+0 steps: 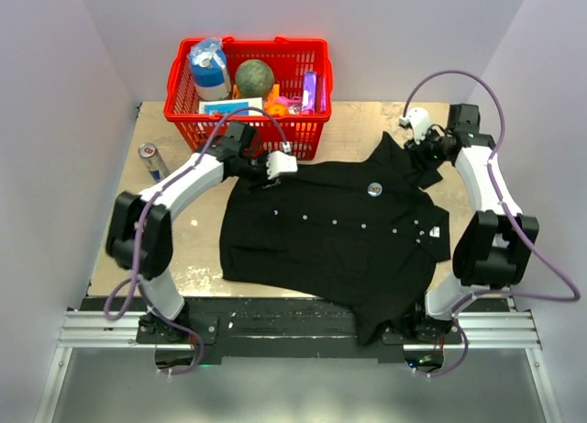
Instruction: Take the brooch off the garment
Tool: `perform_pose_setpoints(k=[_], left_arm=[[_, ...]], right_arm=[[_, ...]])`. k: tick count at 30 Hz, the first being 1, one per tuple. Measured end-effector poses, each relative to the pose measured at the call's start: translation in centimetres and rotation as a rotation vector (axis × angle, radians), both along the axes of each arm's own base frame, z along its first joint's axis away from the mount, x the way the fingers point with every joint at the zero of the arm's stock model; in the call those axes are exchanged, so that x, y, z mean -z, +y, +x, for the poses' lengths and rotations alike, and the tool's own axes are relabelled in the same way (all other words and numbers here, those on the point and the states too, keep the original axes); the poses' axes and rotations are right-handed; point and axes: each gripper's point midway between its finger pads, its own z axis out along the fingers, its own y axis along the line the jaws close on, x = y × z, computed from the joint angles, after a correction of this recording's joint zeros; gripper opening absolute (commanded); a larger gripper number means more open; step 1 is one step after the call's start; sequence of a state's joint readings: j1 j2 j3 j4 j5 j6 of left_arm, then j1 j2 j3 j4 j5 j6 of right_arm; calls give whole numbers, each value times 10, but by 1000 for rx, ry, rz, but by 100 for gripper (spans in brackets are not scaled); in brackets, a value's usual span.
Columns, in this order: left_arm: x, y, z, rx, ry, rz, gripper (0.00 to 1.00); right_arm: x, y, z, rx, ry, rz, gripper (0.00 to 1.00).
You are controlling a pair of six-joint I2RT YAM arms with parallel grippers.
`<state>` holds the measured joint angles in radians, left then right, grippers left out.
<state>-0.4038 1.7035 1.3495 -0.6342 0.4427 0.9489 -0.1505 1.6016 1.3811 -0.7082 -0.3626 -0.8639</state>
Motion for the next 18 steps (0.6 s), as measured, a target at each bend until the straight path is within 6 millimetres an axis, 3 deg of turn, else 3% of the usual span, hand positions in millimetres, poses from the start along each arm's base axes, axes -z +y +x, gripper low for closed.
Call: perform_pose_setpoints(k=[3, 8, 13, 18], left_arm=[[32, -11, 27, -92, 31, -12, 46], [84, 4, 61, -254, 54, 25, 44], [92, 24, 76, -353, 18, 68, 43], [102, 59, 69, -475, 10, 123, 43]], right_arm=[[9, 14, 30, 40, 3, 59, 41], [40, 23, 74, 97, 30, 101, 39], [77, 11, 103, 150, 46, 50, 36], [127, -8, 107, 199, 114, -43, 33]])
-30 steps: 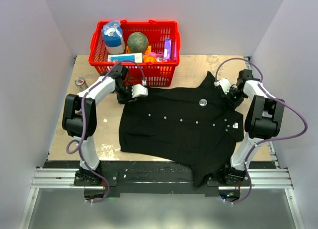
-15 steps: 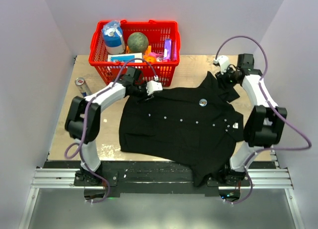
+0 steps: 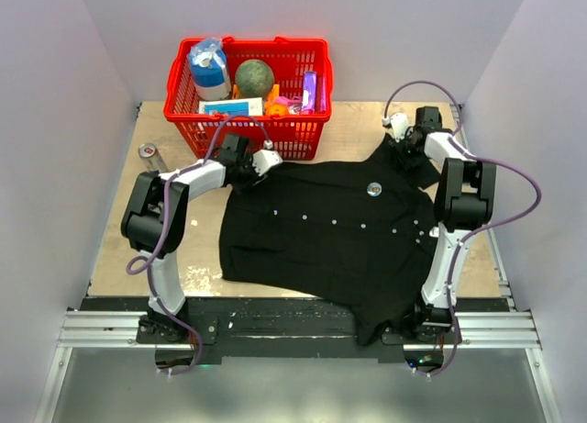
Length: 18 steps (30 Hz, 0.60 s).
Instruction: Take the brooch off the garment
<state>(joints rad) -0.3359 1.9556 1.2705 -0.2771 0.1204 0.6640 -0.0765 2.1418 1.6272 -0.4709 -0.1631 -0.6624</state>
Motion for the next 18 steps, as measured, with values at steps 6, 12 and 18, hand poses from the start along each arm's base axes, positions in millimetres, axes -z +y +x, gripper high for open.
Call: perform_pose_setpoints(k=[6, 12, 18], left_arm=[[0, 38, -20, -115, 4, 57, 42], [1, 51, -32, -148, 5, 98, 42], [0, 54, -40, -146, 43, 113, 45]], right_arm=[[-7, -13, 54, 43, -100, -91, 30], [-7, -9, 121, 89, -240, -160, 28], [-7, -2, 143, 120, -282, -144, 31]])
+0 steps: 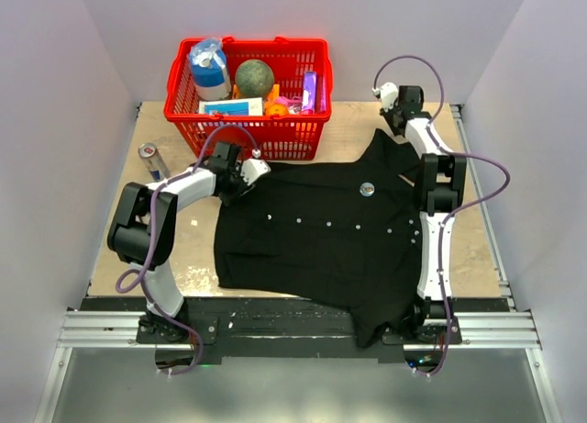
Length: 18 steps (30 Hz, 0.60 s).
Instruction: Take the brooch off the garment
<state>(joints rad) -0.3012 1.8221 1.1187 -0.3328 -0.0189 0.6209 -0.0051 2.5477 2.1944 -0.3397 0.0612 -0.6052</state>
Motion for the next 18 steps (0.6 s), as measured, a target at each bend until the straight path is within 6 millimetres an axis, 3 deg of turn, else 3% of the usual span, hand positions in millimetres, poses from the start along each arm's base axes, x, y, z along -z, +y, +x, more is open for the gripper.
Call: perform_pose_setpoints(k=[2, 5, 6, 10, 13, 15, 18], left_arm=[[-6, -6, -7, 24, 18, -35, 47], [-31, -22, -8, 70, -19, -123, 48], [-42, -27, -7, 86, -43, -154, 48], [-70, -44, 7, 121, -123, -233, 49], [-65, -47, 12, 120, -126, -244, 49], [-56, -47, 13, 118, -112, -240, 49], [-44, -47, 15, 115, -95, -233, 49]], right_arm=[[-13, 4, 0, -4, -15, 42, 38], [-44, 11, -11, -34, -22, 121, 79], [-61, 14, -21, -62, -22, 147, 87], [-118, 18, -63, -126, -43, 171, 92], [-137, 13, -84, -135, -45, 165, 90], [-133, 8, -86, -132, -28, 163, 90], [-97, -1, -94, -131, 71, 155, 90]])
